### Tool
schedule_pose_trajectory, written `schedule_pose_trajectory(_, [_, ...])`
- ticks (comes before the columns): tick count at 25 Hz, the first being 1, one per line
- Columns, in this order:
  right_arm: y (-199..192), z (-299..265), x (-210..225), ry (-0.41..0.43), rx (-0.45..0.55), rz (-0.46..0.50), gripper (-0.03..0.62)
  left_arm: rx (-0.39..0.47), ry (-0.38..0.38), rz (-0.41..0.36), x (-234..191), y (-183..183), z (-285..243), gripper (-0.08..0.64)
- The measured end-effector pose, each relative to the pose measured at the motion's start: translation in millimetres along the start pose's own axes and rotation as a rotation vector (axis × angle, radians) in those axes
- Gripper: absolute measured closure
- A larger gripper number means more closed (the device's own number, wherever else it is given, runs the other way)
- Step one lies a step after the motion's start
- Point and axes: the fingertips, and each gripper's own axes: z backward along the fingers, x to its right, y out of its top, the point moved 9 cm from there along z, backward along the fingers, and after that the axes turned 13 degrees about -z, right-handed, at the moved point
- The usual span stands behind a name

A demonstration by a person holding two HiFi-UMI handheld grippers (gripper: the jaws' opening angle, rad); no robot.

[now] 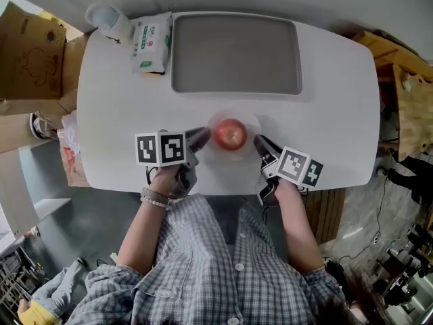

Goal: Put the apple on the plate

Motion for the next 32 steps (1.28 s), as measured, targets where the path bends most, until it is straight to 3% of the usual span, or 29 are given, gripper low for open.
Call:
schedule_pose_trajectory(16, [35.9, 2.4, -25.8, 0.065, 0.034, 0.012, 0.546, 0.055, -0.030, 0.050, 6.7, 37.6, 2.3, 0.528])
schedule_pose_trajectory(32, [84.3, -13.4, -49.5, 0.110, 0.071, 0.071, 0.546, 0.085, -0.051, 0.036, 3.8, 92.0, -8.6, 0.528])
